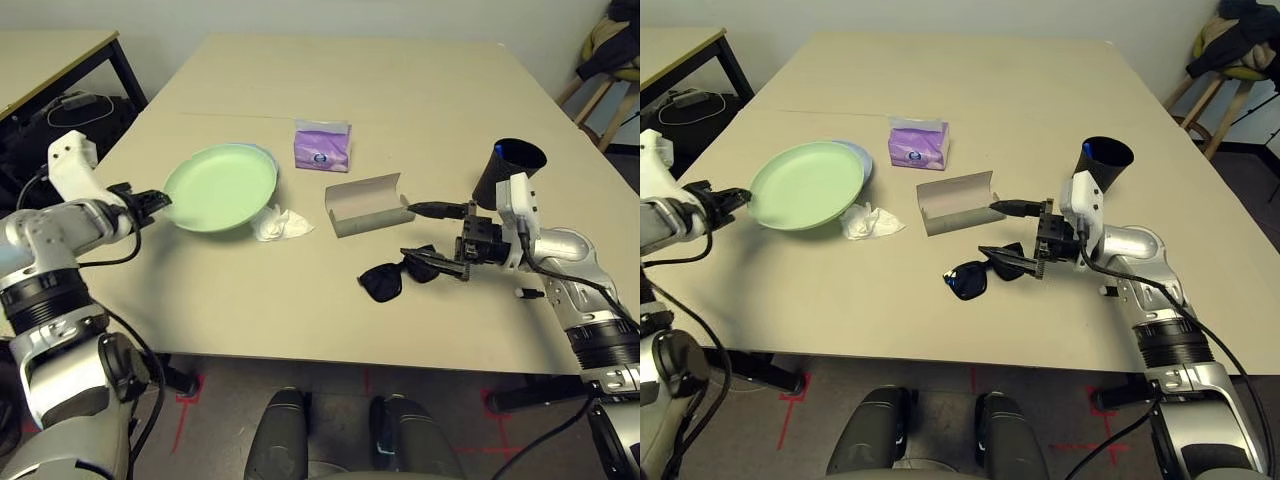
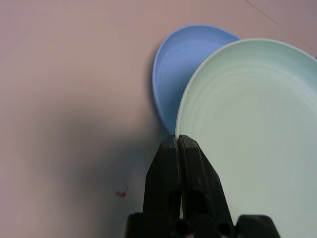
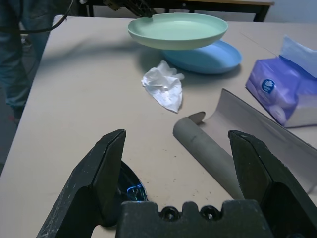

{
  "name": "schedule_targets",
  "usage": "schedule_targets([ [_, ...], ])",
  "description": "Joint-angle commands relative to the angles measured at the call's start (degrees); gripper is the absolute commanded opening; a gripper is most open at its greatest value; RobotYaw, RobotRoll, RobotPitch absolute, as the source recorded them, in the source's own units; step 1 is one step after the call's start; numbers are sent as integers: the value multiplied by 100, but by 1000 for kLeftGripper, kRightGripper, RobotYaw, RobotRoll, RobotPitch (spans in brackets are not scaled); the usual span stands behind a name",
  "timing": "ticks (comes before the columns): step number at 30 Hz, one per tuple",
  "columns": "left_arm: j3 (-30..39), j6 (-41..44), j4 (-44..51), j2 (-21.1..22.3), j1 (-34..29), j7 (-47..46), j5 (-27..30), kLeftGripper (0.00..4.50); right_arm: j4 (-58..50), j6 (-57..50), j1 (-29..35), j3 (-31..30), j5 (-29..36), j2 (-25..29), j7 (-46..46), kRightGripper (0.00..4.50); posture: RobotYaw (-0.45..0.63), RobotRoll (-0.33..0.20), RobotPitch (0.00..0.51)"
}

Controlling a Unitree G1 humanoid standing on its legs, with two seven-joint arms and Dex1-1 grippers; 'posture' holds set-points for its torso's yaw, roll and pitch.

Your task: Organize and tidy the items on the table.

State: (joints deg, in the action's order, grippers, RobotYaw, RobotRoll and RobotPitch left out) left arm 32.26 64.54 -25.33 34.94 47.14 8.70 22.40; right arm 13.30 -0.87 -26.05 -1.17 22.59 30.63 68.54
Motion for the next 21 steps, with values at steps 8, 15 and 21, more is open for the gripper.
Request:
schedule_targets([
  [8,-198,-1812,-1949,-224,1062,-834,-407,40,-326,-95,159,104,58,-48,-244,4500,171,0,78],
  [15,-370,-2852,-3117,-389,1632,-1165,-567,40,-409,-70,264,135,55,-56,-336,4500,169,0,77],
  [21,-510,-3338,-3721,-507,1907,-1203,-588,40,-543,-321,293,192,-84,-158,-1066,4500,160,0,79],
])
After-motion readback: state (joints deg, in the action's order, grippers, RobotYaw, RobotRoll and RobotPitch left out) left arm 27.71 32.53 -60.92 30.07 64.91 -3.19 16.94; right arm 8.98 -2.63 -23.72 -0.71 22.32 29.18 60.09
